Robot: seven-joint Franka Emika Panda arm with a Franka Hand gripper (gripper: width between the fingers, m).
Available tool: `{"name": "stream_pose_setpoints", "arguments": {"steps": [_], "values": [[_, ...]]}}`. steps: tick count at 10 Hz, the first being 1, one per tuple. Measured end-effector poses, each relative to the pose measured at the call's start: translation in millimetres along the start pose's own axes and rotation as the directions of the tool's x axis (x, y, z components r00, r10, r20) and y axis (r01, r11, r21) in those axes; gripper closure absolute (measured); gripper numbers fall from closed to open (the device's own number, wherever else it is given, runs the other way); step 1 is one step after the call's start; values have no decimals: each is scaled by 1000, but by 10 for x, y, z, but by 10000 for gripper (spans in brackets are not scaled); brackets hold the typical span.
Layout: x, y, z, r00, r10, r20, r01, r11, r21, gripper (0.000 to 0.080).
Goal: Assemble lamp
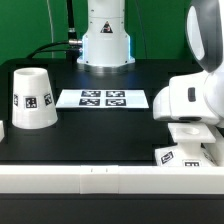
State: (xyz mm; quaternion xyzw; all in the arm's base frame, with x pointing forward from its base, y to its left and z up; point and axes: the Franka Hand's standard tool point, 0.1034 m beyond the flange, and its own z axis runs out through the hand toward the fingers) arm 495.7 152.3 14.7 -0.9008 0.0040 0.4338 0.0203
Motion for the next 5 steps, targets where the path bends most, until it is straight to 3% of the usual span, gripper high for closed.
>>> {"name": "stream_pose_setpoints", "arguments": {"steps": [5], "values": [[-484, 263, -830, 983, -155, -100, 158, 987, 22, 225]]}}
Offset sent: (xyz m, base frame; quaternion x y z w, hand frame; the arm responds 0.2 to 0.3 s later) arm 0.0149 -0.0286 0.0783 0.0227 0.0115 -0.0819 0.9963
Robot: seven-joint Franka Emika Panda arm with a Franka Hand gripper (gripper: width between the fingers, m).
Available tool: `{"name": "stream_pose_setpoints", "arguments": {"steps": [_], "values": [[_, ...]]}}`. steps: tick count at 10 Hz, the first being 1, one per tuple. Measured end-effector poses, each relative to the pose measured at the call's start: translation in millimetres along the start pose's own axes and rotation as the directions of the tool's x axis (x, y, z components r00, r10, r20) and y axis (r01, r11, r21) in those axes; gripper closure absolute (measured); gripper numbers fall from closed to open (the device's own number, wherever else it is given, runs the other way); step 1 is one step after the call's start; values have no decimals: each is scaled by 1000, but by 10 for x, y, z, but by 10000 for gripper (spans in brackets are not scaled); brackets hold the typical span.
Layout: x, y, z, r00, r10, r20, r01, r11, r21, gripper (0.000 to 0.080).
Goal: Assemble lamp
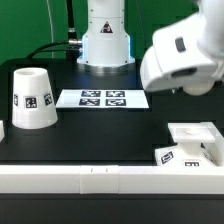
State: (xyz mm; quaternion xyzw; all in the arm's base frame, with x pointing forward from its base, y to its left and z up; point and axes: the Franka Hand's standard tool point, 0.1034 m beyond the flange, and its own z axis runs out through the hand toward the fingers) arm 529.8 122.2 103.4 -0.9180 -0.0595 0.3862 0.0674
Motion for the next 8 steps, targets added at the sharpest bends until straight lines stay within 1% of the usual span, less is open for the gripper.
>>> {"name": "stream_pose_setpoints", "arguments": {"steps": [1, 3, 4, 5, 6, 7, 8], "values": [[-83, -4, -163, 999, -2, -32, 2, 1000, 0, 225], [-53, -2, -112, 999, -1, -36, 1, 1000, 0, 225], [47, -6, -200, 991, 0, -132, 0, 1000, -4, 225], [126, 31, -250, 971, -27, -239, 24, 1000, -15, 225], [188, 134, -270, 943, -48, -330, 41, 999, -30, 225], [162, 215, -361, 922, -68, -380, 56, 998, -42, 225], [160, 271, -553, 885, -79, -459, 60, 997, -55, 225]]}}
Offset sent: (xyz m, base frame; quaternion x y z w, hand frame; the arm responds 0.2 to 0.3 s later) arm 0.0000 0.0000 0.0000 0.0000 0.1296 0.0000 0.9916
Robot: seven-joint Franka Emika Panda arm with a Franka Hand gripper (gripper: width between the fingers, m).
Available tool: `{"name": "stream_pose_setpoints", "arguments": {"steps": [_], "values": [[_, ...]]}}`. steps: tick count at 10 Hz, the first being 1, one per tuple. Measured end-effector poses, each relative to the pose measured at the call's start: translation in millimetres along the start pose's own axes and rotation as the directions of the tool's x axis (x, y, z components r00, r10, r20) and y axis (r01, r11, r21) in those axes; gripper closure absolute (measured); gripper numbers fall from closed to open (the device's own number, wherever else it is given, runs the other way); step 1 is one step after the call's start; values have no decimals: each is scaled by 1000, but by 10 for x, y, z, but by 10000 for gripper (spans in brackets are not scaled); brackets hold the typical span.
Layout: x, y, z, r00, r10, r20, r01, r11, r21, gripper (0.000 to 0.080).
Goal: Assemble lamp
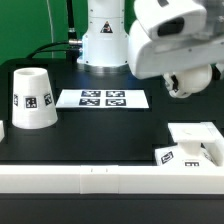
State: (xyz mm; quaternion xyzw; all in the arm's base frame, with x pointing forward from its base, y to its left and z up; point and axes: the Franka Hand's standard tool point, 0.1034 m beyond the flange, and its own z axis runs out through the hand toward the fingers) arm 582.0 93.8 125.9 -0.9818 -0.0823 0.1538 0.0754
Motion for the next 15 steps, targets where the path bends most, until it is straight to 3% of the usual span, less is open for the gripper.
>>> {"name": "stream_pose_setpoints", "arguments": {"steps": [2, 3, 6, 10, 15], "values": [[21, 61, -306, 997, 1, -72, -2, 1000, -7, 225], [108, 39, -412, 991, 1, -132, -3, 1000, -15, 225], [215, 111, -435, 942, -5, -334, -13, 999, -52, 225], [381, 198, -581, 804, -76, -590, -1, 992, -129, 225], [390, 193, -540, 787, -85, -611, 0, 990, -138, 225]]}}
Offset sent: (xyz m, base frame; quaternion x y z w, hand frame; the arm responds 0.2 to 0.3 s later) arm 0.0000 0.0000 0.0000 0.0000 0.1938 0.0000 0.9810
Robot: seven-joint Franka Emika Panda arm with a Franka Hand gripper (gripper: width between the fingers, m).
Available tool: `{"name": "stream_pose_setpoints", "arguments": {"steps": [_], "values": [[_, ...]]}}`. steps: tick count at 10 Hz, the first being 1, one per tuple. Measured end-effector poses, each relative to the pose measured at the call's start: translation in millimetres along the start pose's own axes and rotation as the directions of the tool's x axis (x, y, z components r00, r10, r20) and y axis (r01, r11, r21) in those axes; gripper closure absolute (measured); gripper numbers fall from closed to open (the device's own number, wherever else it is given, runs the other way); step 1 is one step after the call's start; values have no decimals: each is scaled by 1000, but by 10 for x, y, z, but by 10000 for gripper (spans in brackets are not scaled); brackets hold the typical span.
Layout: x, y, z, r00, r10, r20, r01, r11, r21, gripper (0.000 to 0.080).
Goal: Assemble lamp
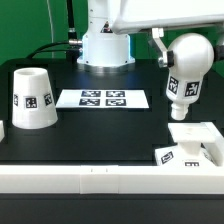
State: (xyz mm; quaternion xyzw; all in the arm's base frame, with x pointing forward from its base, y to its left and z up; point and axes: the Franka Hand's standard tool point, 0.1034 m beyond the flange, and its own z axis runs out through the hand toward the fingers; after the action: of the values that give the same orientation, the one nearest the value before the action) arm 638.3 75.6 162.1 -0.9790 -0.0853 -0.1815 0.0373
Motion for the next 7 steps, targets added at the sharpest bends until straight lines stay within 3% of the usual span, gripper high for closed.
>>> {"name": "stream_pose_setpoints", "arguments": {"steps": [3, 7], "values": [[119, -76, 109, 1000, -8, -8, 8, 1000, 8, 225], [44, -157, 249, 1000, -11, 13, 10, 1000, 15, 225]]}}
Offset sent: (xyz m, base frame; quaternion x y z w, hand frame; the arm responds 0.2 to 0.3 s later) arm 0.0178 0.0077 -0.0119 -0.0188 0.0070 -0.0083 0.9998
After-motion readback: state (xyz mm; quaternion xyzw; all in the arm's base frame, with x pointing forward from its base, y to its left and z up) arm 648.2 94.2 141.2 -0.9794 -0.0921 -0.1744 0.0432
